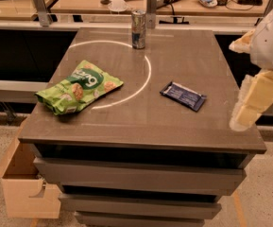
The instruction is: Pick green rice chip bag
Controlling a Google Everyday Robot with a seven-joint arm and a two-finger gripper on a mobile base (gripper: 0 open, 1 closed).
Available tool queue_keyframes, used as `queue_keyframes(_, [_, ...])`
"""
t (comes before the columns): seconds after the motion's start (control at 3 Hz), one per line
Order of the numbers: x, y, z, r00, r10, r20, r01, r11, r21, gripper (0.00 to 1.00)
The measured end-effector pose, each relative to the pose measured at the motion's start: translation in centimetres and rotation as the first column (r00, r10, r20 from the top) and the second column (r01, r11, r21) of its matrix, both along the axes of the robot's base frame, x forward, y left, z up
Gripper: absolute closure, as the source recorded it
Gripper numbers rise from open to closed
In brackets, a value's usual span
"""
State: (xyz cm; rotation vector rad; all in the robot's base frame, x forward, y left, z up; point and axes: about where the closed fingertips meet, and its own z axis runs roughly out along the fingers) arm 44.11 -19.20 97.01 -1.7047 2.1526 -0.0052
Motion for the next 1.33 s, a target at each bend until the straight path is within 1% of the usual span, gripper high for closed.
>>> queue_keyframes(0.33, [1.5, 7.7, -2.4, 0.9906, 0.127, 0.052, -0.136, 0.964, 0.23, 0.0])
queue_keyframes(0.67, [2.8, 12.7, -3.6, 0.9758, 0.196, 0.098, -0.218, 0.913, 0.344, 0.0])
queue_keyframes(1.0, [2.8, 12.7, -3.6, 0.9759, 0.195, 0.099, -0.217, 0.913, 0.345, 0.0])
queue_keyframes(1.33, [3.1, 13.2, -3.7, 0.9789, 0.166, 0.119, -0.199, 0.911, 0.362, 0.0])
